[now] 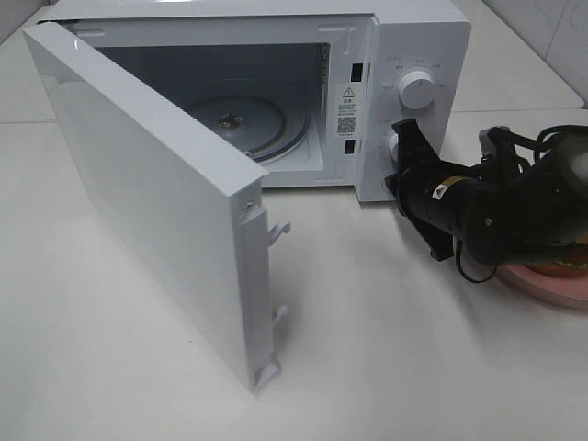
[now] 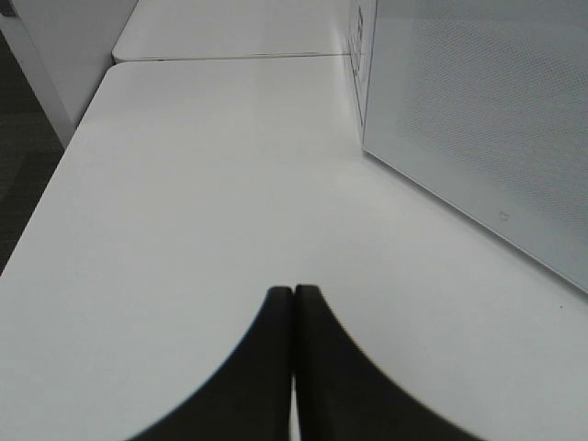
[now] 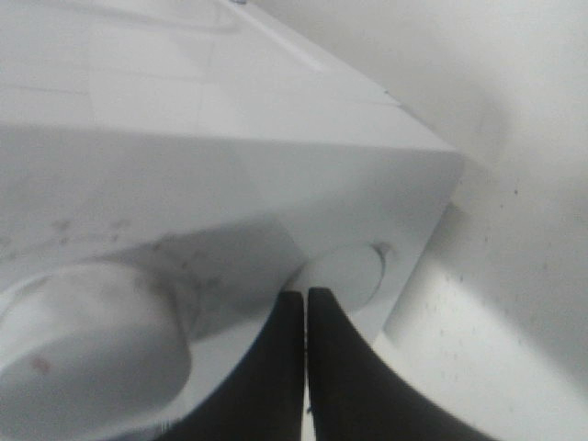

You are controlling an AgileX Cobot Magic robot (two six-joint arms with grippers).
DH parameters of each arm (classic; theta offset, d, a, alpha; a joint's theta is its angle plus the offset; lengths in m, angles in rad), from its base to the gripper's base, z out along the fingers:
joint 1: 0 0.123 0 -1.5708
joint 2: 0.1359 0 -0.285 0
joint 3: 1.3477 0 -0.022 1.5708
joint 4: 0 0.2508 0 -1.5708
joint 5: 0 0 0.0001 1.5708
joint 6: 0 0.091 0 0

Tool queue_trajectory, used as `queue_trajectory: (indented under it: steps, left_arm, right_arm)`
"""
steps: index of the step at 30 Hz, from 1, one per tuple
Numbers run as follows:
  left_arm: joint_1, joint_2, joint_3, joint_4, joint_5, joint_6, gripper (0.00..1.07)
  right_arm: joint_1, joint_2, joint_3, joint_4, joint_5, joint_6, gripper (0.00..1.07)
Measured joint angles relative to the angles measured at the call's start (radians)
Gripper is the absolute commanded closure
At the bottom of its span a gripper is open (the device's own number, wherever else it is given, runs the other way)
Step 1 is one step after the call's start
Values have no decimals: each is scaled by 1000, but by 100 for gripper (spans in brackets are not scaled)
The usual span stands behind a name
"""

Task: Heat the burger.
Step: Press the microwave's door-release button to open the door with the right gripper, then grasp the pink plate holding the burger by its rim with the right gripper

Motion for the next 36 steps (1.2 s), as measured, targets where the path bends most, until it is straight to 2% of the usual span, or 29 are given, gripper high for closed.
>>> queue_trajectory:
  steps: [6, 8, 9, 11, 12, 14, 17, 19, 22, 24, 27, 31, 36]
  left_arm:
    - [0, 0, 0, 0, 0, 0, 107]
    - [0, 0, 0, 0, 0, 0, 107]
    - [0, 0, 0, 0, 0, 0, 107]
    - [0, 0, 0, 0, 0, 0, 107]
    - [0, 0, 0, 0, 0, 0, 107]
    - [0, 0, 0, 0, 0, 0, 107]
    - [0, 0, 0, 0, 0, 0, 107]
    - [0, 0, 0, 0, 0, 0, 107]
    - [0, 0, 0, 0, 0, 0, 107]
    - [0, 0, 0, 0, 0, 0, 107]
    - [0, 0, 0, 0, 0, 0, 107]
    - [0, 0, 0, 0, 0, 0, 107]
    - [0, 0, 0, 0, 0, 0, 107]
  right_arm:
    - [0, -60, 54, -87, -35, -3, 102]
    - [0, -85, 86, -166, -45, -13, 101]
    - [0, -85, 86, -166, -45, -13, 101]
    - [0, -98, 96, -266, -48, -56, 100]
    - [0, -98, 96, -266, -48, -56, 100]
    - [0, -121, 97, -386, -53, -203, 100]
    - [0, -129, 97, -418, -53, -254, 100]
    - [0, -154, 98, -529, -42, -466, 99]
    - [0, -162, 98, -549, -30, -503, 99]
    - [0, -191, 98, -612, 47, -646, 98]
    - [0, -223, 98, -625, 116, -726, 98]
    - [0, -253, 99, -642, 190, -768, 98]
    - [0, -280, 87, -729, 344, -778, 98]
